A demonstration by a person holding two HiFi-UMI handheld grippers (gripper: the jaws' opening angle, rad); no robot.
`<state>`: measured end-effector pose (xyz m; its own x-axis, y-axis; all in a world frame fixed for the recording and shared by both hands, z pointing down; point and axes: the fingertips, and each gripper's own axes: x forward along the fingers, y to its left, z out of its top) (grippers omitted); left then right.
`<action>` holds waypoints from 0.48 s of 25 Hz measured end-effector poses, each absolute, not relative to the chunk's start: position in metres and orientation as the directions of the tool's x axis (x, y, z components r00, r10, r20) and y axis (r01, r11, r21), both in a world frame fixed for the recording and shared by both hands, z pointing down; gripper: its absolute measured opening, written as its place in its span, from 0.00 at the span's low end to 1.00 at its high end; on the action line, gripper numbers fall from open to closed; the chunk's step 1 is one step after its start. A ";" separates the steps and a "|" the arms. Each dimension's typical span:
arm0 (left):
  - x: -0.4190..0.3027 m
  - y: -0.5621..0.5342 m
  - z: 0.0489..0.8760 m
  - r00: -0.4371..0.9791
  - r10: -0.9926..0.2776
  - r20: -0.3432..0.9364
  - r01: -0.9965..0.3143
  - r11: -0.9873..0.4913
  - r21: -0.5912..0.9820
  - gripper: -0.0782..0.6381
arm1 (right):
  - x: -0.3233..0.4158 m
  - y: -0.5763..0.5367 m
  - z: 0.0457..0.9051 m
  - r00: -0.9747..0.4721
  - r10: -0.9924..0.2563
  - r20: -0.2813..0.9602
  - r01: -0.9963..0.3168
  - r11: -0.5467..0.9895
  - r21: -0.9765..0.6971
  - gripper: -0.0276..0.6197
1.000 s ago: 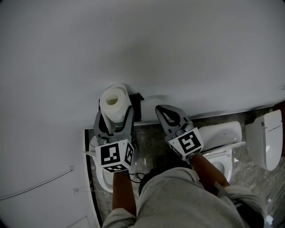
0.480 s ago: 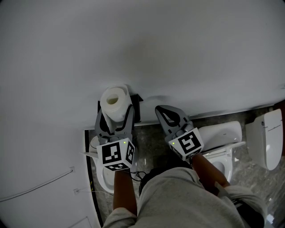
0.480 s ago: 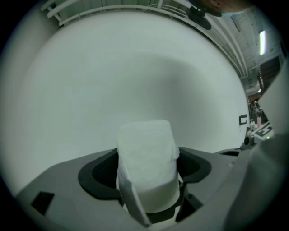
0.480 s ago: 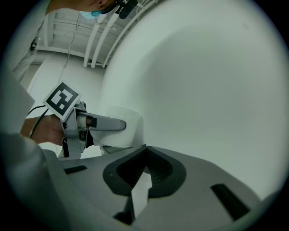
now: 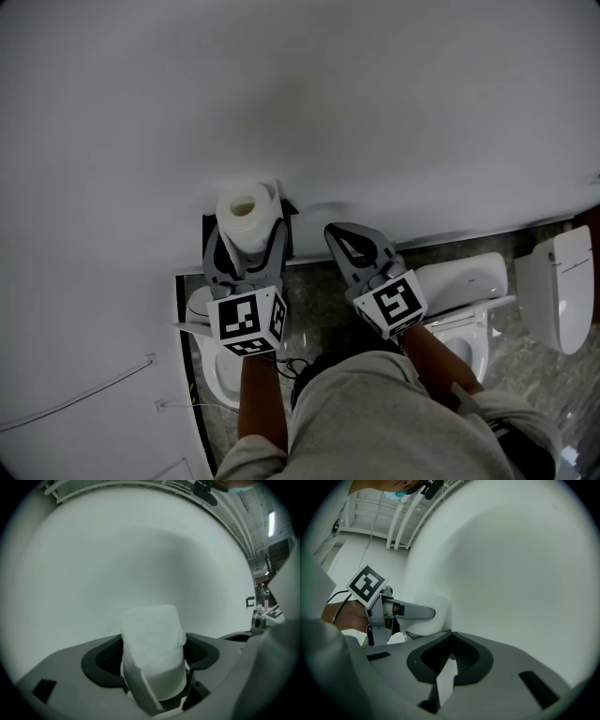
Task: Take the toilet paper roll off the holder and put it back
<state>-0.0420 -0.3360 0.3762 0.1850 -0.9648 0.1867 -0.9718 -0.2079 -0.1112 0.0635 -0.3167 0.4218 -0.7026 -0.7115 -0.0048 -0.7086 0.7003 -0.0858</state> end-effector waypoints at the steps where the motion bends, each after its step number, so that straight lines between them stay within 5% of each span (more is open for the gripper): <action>1: -0.041 -0.337 0.376 0.185 -0.965 0.188 -0.972 -0.208 -0.110 0.65 | 0.065 -0.317 0.421 -0.702 -0.712 -0.003 -0.709 0.700 -0.085 0.05; 12: -0.040 -0.338 0.382 0.178 -0.955 0.238 -0.966 -0.216 -0.143 0.65 | 0.064 -0.316 0.422 -0.708 -0.706 0.017 -0.704 0.705 -0.086 0.05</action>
